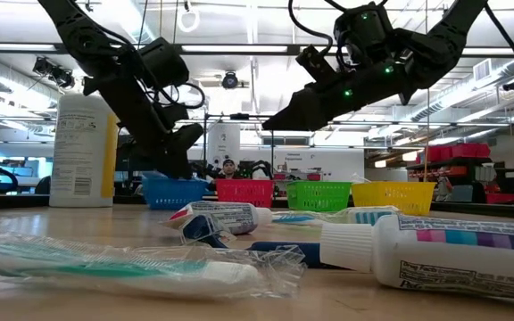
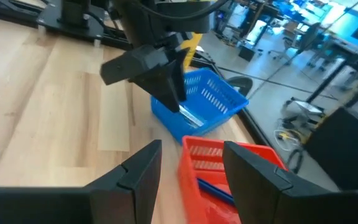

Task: Pick & Place Travel size toiletries
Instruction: Put the blue razor into the red basket

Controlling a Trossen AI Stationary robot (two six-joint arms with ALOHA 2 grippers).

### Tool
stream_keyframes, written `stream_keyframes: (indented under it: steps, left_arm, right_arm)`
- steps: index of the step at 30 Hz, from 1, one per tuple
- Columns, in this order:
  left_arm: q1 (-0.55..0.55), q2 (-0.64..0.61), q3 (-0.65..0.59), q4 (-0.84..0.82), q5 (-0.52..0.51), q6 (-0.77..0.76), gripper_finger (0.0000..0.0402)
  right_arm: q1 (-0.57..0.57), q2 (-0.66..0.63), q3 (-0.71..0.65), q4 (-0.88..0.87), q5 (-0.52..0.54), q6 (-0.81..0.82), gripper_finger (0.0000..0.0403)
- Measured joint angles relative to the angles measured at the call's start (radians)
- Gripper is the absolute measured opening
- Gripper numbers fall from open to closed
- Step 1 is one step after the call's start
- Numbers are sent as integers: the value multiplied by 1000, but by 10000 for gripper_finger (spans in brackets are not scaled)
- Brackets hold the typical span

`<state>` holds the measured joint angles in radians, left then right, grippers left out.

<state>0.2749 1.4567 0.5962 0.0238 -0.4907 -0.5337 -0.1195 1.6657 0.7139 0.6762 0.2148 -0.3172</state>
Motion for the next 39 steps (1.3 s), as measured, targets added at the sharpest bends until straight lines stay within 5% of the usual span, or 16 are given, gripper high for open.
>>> stream_keyframes:
  steps: [12,23,27,33,39]
  left_arm:
    - [-56,0,138,3,49,197,176]
    - [-209,0,349,-236,399,184,176]
    - [-354,-31,359,-234,333,173,176]
    - [-605,-64,355,-251,43,123,176]
    - [-801,-54,354,-257,-155,22,176]
  right_arm:
    - [12,0,0,-23,-225,152,181]
    - [279,0,0,-47,-224,361,181]
    - [392,0,4,-78,-185,381,181]
    - [539,28,62,-269,-19,583,181]
    - [658,163,148,-296,24,657,181]
